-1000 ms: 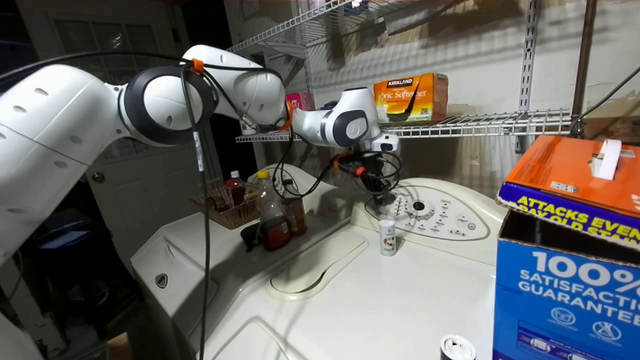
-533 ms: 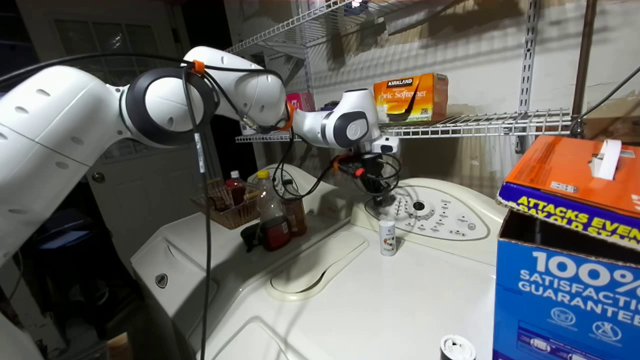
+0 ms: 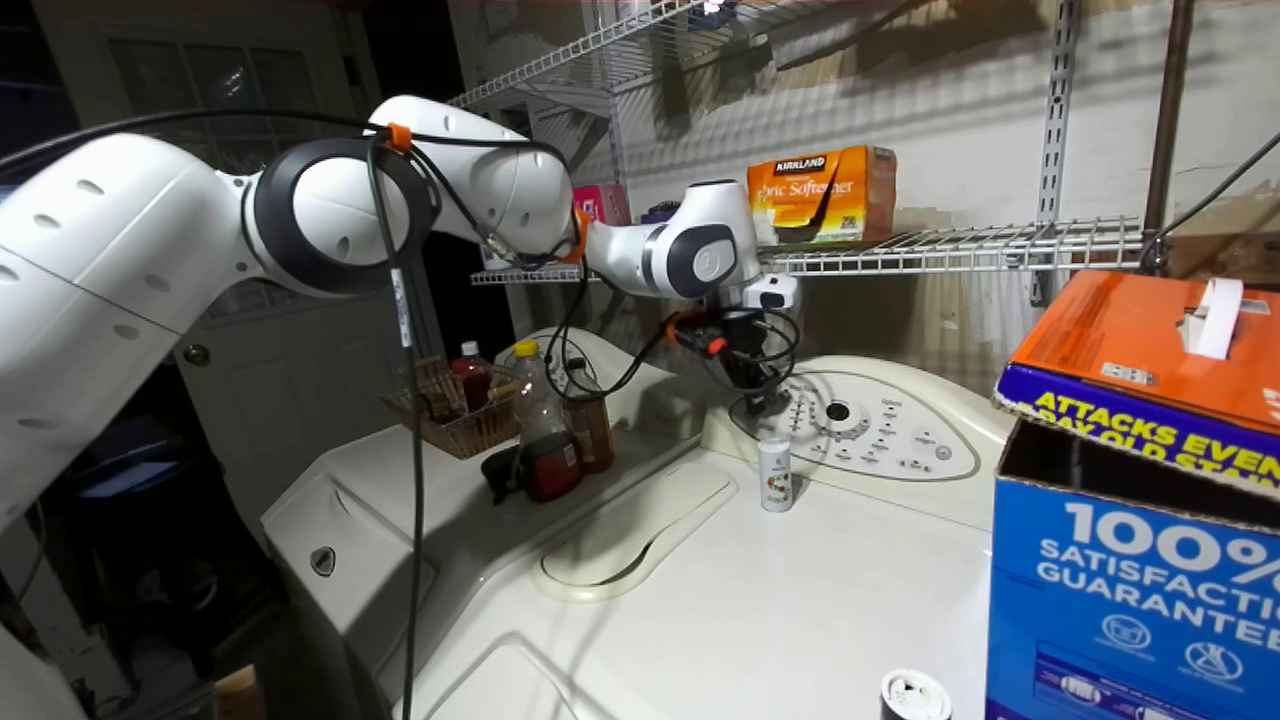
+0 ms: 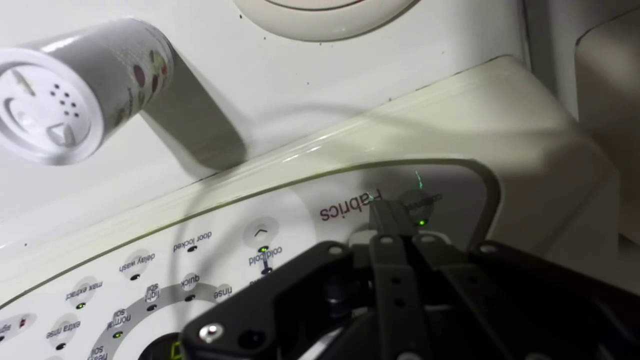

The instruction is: Press a button on the washing machine on the right.

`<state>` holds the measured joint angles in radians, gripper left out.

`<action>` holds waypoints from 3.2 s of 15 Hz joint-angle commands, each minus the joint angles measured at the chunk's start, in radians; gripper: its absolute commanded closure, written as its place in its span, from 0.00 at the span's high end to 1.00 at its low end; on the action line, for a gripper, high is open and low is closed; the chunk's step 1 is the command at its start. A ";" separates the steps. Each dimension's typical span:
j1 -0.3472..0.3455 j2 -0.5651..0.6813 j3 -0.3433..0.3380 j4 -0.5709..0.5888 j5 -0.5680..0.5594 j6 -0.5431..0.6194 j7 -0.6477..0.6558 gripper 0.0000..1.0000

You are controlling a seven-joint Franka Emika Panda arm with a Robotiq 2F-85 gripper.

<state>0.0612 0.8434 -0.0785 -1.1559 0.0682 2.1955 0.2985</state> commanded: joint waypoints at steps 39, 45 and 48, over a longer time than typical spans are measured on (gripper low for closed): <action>-0.106 -0.715 0.027 -0.631 -0.077 -0.140 -0.428 0.61; -0.144 -0.932 0.005 -0.881 -0.016 0.072 -0.766 0.99; -0.134 -0.895 -0.003 -0.826 -0.013 0.041 -0.755 0.97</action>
<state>-0.0774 -0.0525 -0.0772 -1.9856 0.0571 2.2400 -0.4583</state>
